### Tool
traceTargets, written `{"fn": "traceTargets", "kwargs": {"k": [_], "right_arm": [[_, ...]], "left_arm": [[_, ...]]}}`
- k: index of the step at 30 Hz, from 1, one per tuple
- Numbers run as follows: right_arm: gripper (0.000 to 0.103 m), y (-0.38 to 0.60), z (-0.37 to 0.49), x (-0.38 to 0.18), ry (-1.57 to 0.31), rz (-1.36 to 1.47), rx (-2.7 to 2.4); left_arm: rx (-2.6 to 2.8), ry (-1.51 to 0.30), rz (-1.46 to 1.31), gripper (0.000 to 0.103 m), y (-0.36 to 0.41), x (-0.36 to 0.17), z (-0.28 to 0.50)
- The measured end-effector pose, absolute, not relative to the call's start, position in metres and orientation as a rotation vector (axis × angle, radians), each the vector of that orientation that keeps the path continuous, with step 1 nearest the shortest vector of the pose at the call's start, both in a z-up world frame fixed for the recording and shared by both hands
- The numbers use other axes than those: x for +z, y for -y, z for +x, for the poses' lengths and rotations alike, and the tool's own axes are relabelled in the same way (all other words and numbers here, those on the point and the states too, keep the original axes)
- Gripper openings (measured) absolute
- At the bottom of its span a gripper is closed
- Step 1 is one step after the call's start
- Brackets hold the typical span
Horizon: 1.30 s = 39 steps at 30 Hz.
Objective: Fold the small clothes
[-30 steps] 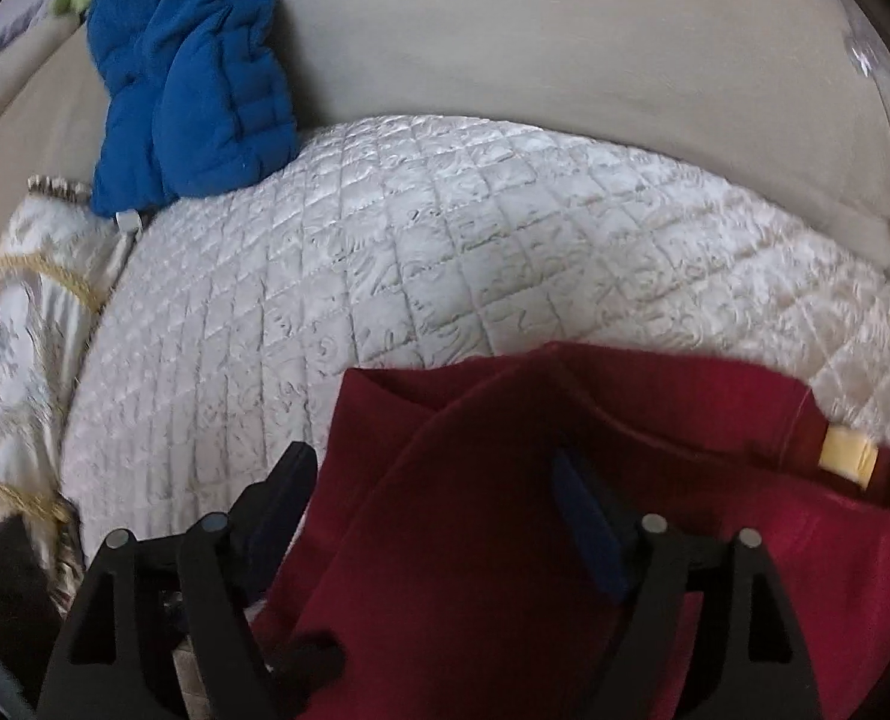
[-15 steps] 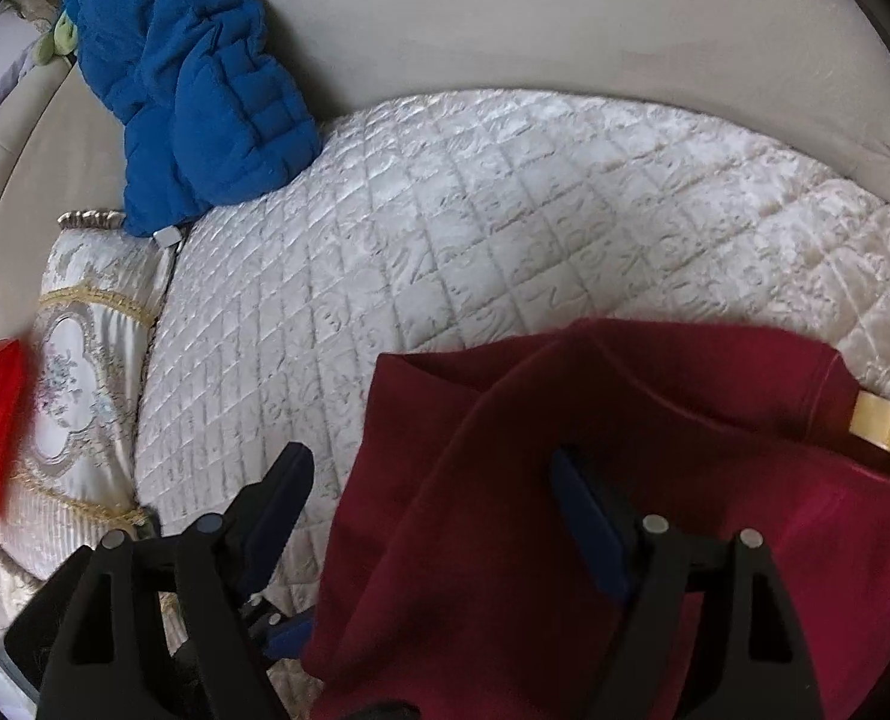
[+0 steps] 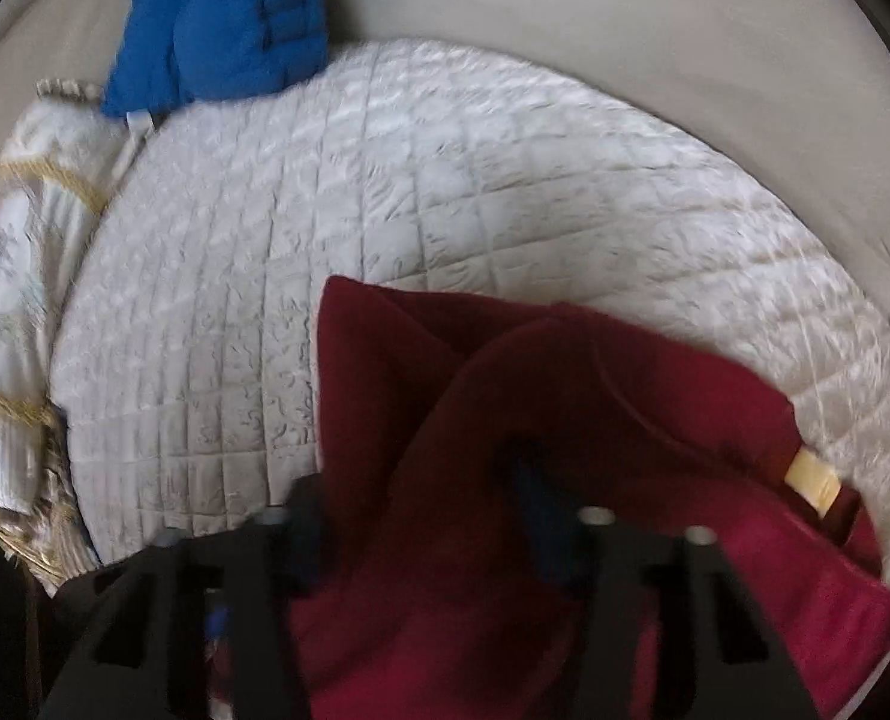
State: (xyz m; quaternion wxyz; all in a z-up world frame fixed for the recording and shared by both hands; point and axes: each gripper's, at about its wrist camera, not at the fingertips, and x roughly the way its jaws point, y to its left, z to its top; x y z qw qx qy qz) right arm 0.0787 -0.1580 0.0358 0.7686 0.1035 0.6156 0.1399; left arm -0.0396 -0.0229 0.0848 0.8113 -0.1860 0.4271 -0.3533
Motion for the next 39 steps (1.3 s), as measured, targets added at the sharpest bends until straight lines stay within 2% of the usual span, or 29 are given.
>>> {"fn": "traceTargets", "kwargs": {"k": [2, 5, 25, 36, 39], "right_arm": [[0.033, 0.169, 0.067, 0.038, -1.291, 0.266, 0.306], [0.031, 0.18, 0.054, 0.037, -1.251, 0.314, 0.293], [0.031, 0.184, 0.046, 0.035, -1.215, 0.407, 0.23], [0.032, 0.191, 0.044, 0.027, -1.202, 0.467, 0.251], [0.034, 0.192, 0.044, 0.025, -1.198, 0.488, 0.25]], "left_arm": [[-0.743, -0.908, -0.383, 0.031, 0.022, 0.087, -0.043], [-0.691, -0.908, -0.3, 0.033, 0.027, 0.09, -0.049], [-0.614, -0.932, -0.158, 0.036, 0.033, 0.09, -0.059], [-0.599, -0.959, -0.125, 0.037, 0.036, 0.08, -0.057], [-0.694, -1.01, -0.197, 0.037, 0.031, 0.08, -0.055]]}}
